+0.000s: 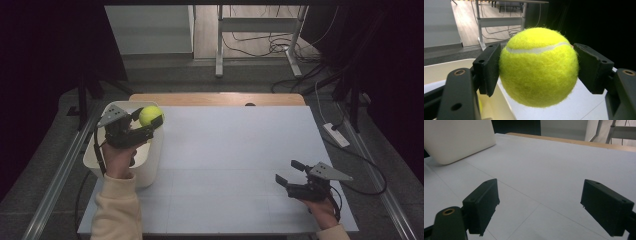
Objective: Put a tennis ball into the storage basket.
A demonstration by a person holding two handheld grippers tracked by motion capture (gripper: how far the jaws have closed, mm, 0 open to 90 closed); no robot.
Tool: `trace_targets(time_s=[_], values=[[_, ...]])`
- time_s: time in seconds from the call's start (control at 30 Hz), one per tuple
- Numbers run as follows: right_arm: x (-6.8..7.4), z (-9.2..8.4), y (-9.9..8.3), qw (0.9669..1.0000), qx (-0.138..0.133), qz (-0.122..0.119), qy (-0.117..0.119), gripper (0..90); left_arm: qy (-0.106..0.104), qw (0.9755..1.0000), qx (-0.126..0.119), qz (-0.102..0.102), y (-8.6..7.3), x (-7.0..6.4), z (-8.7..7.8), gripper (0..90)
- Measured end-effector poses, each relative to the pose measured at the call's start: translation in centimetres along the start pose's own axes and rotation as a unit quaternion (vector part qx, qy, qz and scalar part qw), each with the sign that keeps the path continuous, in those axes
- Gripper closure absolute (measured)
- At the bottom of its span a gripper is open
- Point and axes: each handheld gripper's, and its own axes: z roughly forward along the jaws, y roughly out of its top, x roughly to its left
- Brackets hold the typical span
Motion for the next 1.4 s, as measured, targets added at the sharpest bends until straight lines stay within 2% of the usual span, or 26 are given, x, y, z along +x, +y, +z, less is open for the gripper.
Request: trace_targets(time_s=[0.17,0.43,0.73,1.17,1.4], values=[[0.0,0.0,0.0,1.0,0.001,0.0,0.0,14.6,0.01,0.9999,0.001,-0.003,-0.1,0.4,-0.1,27.1],[0.0,0.0,0.0,1.0,0.001,0.001,0.001,14.6,0.035,0.9992,0.003,-0.019,-0.3,1.2,-0.2,26.9],[0.0,0.0,0.0,1.0,0.001,-0.001,0.003,14.6,0.071,0.9973,0.014,-0.011,-0.4,1.6,-0.1,26.9],[0.0,0.0,0.0,1.0,0.002,-0.001,0.003,14.6,0.093,0.9953,0.024,-0.015,-0.6,2.5,-0.2,26.8],[0.1,0.0,0.0,1.0,0.002,-0.002,0.003,14.6,0.094,0.9951,0.027,-0.016,-0.7,2.7,-0.1,26.7]])
